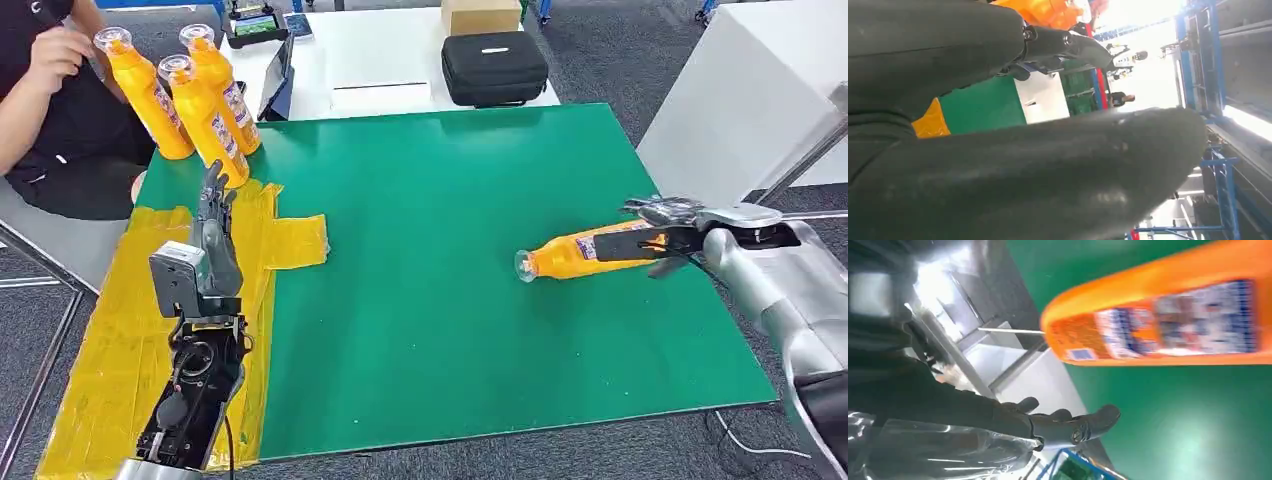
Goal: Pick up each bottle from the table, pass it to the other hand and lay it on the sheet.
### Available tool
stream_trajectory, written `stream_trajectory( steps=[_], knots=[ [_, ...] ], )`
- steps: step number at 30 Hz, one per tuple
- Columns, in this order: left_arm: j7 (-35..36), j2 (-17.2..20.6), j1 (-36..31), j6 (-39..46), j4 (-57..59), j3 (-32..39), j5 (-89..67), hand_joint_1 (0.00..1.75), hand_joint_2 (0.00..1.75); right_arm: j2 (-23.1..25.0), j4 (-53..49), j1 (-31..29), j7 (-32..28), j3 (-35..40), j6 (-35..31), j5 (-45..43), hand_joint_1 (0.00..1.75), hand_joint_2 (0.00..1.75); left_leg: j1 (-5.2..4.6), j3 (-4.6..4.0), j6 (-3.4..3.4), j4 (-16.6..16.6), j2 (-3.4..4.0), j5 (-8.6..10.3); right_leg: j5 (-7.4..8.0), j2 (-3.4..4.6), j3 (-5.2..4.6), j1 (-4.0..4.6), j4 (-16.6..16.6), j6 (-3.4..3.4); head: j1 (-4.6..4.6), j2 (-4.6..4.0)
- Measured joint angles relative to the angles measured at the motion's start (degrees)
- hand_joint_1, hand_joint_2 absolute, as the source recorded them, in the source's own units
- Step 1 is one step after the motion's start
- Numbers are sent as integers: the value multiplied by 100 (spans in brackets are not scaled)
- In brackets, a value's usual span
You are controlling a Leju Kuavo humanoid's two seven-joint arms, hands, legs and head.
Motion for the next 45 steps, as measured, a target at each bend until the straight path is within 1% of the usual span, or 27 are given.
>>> stream_trajectory(
  steps=[6, 14, 15, 16, 21, 28, 35, 45],
  knots=[
    [0, -2, 43, 2, -4, -2, 9, 0, 0, 322, 195, 85, 291, 46, -267, 210, 0, 175, 1, -2, -2, 0, -5, 1, 0, -2, 0, -1, 2, 0, -2, 0],
    [2, -7, 40, 2, -4, -4, 18, 0, 0, 383, 230, 99, 364, 59, -278, 245, 0, 175, 0, -2, -2, 0, -4, 1, 0, -2, 0, -1, 2, 0, 0, 0],
    [26, -37, 18, 2, -4, -7, 57, 0, 0, 601, 352, 161, 569, 100, -348, 324, 0, 175, 0, -2, -1, 0, -6, 1, 0, -3, -1, -1, 0, 0, 0, 0],
    [44, -48, 14, -7, -4, -9, 59, 0, 0, 683, 400, 179, 621, 109, -374, 368, 0, 175, 0, -2, -2, 0, -6, 1, 0, -3, -1, -1, 0, 0, 0, 0],
    [66, -74, -9, -11, -4, -18, 63, 0, 0, 838, 525, 243, 680, 127, -372, 396, 0, 175, 0, -1, -2, 0, -4, 1, 0, -2, -1, -1, 0, 0, 0, 0],
    [136, -114, -16, -44, -7, -66, 63, 0, 0, 905, 615, 356, 698, 129, -317, 433, 0, 175, 0, -1, -2, 0, -5, 1, 0, -2, -2, -1, 0, 0, 0, 0],
    [168, -146, -78, -63, -7, -103, 63, 0, 0, 938, 682, 428, 851, 129, -355, 501, 0, 175, 0, 0, -2, 0, -5, 1, 0, -2, -2, -1, 0, -1, 0, 0],
    [168, -162, -78, -63, -7, -105, 63, 0, 0, 938, 726, 480, 862, 127, -355, 518, 0, 175, 0, 0, -2, 0, -5, 1, 0, -2, -1, -1, 0, -1, 0, 0]
  ],
)
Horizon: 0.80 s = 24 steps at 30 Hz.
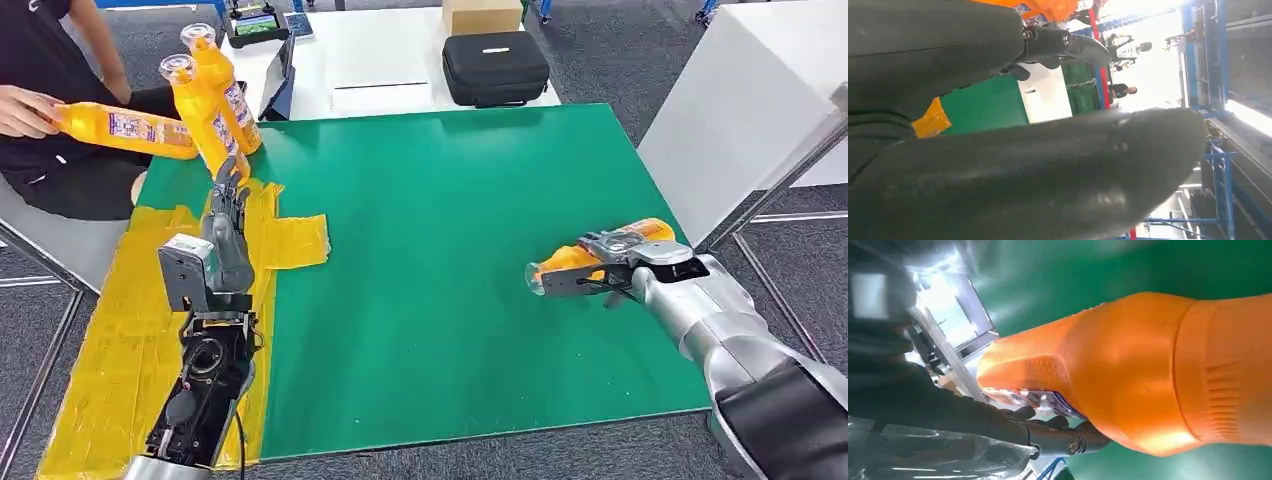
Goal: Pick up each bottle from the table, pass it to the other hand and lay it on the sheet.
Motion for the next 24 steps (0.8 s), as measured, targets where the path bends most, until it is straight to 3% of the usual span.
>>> stream_trajectory(
  steps=[10, 11, 24],
  knots=[
    [13, -2, 45, -13, 0, -39, 46, 0, 0, 9, 59, 317, 789, 4, -504, 350, 0, 175, 0, 0, 0, 0, -2, 0, 0, -2, 3, 0, 0, 0, 0, 0],
    [13, -2, 58, -2, -2, -39, 46, 0, 0, 15, 59, 343, 832, 4, -537, 350, 175, 175, 0, 1, 0, 0, 0, 0, 0, -1, 3, 0, -1, 0, 0, 0],
    [4, -2, 176, 151, -157, -42, 175, 0, 0, 315, 151, 389, 1130, 2, -474, 511, 175, 175, 4, 50, -5, -1, 1, -3, -5, 2, 47, 4, -3, -7, 2, 0]
  ],
)
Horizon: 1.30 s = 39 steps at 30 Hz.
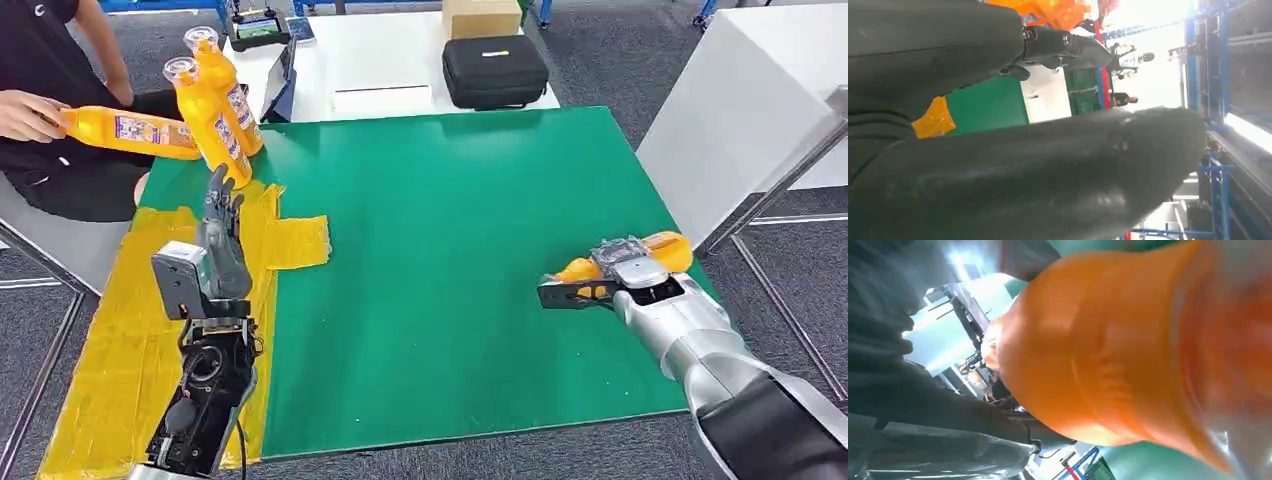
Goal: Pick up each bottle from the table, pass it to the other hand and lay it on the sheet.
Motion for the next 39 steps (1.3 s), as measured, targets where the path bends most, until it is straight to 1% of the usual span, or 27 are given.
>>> stream_trajectory(
  steps=[2, 18, 26, 30, 34, 38, 39],
  knots=[
    [0, 2, 15, 2, -22, 0, 0, 0, 0, 48, 31, 7, 13, 0, 0, 15, 175, 175, 0, 13, -13, -1, 0, -9, -5, 0, 8, 0, -1, -7, 0, 0],
    [11, 4, 73, 29, -140, 0, 0, 0, 0, 197, 85, 113, 83, -2, 7, 52, 175, 175, 2, 47, -17, -1, 8, -11, -3, 7, 32, 2, -1, -10, 0, 0],
    [35, 4, 79, 64, -234, 0, 0, 0, 0, 330, 94, 168, 111, -30, 11, -69, 175, 175, 6, 65, -34, -2, 18, -23, 0, 35, 45, 7, -2, -17, 2, 0],
    [63, 7, 69, 50, -265, -59, 4, 0, 0, 579, 94, 230, 138, -245, -228, -446, 175, 175, 13, 69, -40, -2, 52, -26, 12, 62, 45, 16, -1, -34, 4, 0],
    [136, 4, -22, -76, -262, -247, 57, 0, 0, 1093, 92, 281, 214, -586, -339, -741, 175, 175, 18, 49, -55, -3, 82, -14, 30, 81, 12, 21, 1, -55, -2, 0],
    [151, 2, -138, -135, -260, -472, 133, 0, 0, 1527, 90, 283, 249, -854, -308, -918, 175, 175, 33, 31, -70, -3, 81, -3, 33, 80, -5, 34, 2, -62, 0, 0],
    [155, 2, -158, -135, -260, -513, 164, 0, 0, 1565, 90, 283, 249, -905, -308, -938, 175, 175, 35, 26, -71, -3, 79, -3, 33, 78, -7, 35, 2, -62, 0, 0]
  ],
)
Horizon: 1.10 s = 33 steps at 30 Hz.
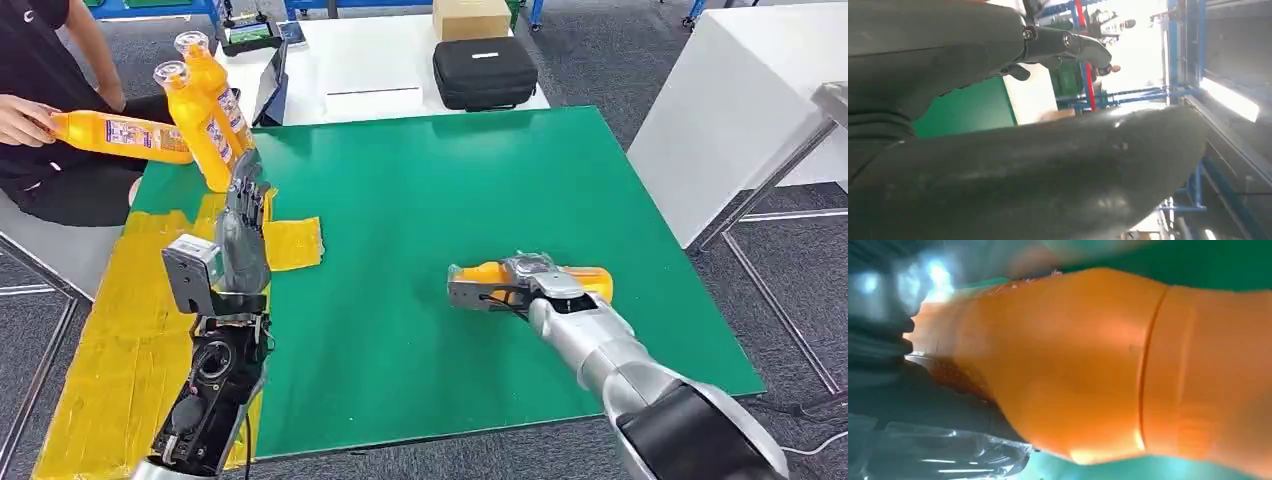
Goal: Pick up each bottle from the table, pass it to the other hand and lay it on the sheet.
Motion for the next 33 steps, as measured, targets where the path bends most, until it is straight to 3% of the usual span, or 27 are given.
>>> stream_trajectory(
  steps=[19, 26, 33],
  knots=[
    [-114, 68, -106, 131, 2, -300, 252, 0, 0, 229, 2, 10, 20, -426, 35, -20, 175, 175, 0, -25, 0, 0, -8, -2, -2, -2, -20, 0, -1, -1, 0, 0],
    [-155, 83, -152, 168, 68, -429, 315, 0, 0, 229, 0, 17, 81, -555, -448, 0, 171, 175, -1, -45, 1, 0, -12, 0, -1, -3, -35, -2, 0, -1, 2, 0],
    [-177, 107, -161, 190, 153, -455, 322, 0, 0, 234, 0, 29, 79, -610, -531, 2, 171, 175, -1, -64, 4, 1, -13, 5, 2, -4, -53, -2, 2, 1, 0, 0]
  ],
)
